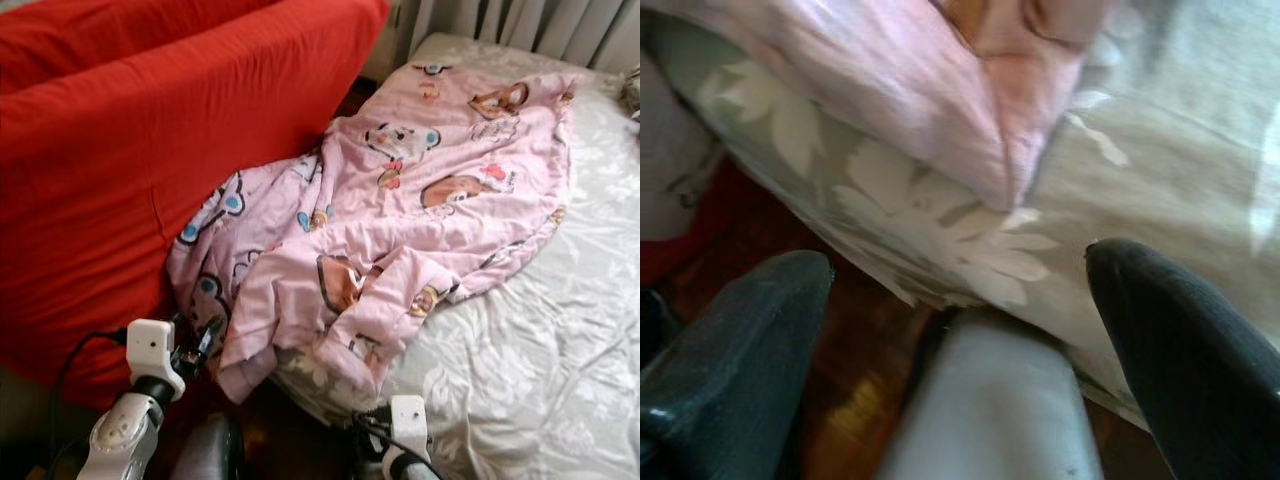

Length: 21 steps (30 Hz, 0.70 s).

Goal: Clean up the room

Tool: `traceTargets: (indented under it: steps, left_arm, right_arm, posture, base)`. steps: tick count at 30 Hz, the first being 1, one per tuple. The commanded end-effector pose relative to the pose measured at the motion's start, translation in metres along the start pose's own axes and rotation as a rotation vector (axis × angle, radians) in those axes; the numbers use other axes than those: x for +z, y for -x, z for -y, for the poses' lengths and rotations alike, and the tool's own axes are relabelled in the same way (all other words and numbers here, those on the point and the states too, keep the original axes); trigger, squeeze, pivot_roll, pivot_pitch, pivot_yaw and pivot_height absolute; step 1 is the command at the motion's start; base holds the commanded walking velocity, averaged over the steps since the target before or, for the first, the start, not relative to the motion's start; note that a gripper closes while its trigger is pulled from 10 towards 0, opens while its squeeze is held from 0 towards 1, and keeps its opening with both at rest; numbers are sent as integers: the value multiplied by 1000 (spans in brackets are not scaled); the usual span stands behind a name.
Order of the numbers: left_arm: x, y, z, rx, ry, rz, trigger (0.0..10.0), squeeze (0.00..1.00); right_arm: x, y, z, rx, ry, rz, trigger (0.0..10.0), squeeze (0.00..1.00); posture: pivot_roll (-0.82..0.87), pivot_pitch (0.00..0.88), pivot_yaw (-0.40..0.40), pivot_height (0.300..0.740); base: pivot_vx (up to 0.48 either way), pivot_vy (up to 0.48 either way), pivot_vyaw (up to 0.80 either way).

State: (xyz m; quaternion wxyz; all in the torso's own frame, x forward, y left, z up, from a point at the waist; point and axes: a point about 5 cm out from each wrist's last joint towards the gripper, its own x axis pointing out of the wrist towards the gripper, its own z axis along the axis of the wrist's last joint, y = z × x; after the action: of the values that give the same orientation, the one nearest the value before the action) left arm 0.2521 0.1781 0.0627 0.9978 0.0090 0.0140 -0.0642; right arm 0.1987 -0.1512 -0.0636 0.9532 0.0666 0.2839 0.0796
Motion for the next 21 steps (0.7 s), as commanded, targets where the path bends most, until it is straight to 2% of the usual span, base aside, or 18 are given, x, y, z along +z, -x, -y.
traceTargets:
  steps: [1,4,5,6,8,9,13,16,21]
  left_arm:
    - [-1,6,0,-2,7,-19,10000,0]
    - [-1,11,1,-3,6,-26,10000,0]
    - [1,11,1,-2,5,-27,10000,0]
    - [2,11,1,0,5,-26,10000,0]
    - [6,11,1,2,4,-21,10000,0]
    - [10,10,0,5,3,-9,10000,0]
    - [15,8,0,6,3,1,10000,0]
    - [16,8,1,3,5,0,10000,0]
    - [16,9,3,0,7,-10,10000,0]
  right_arm:
    - [-4,4,-1,10,-5,27,10000,0]
    - [-1,7,-2,12,15,84,10000,0]
    - [48,-18,-10,28,48,210,10000,0]
    - [86,-34,-17,34,61,282,10000,0]
    - [138,-49,-27,31,70,377,10000,0]
    - [150,-49,-26,17,71,416,10000,0]
    - [164,-50,-25,12,65,464,10000,0]
    - [165,-51,-25,12,78,452,10000,0]
    - [154,-52,-25,-21,70,393,10000,0]
  posture:
    - [82,265,-12,643]
    - [86,276,-10,643]
    - [88,280,-10,643]
    - [88,280,-10,643]
    - [94,285,-10,643]
    - [95,286,-10,643]
    - [92,286,-9,643]
    - [90,284,-9,643]
    - [91,291,-9,643]
  base:
    - [0,0,0]
    - [0,0,0]
    - [0,0,0]
    - [0,0,0]
    - [0,0,0]
    - [0,0,0]
    - [0,0,0]
    - [0,0,0]
    - [0,0,0]
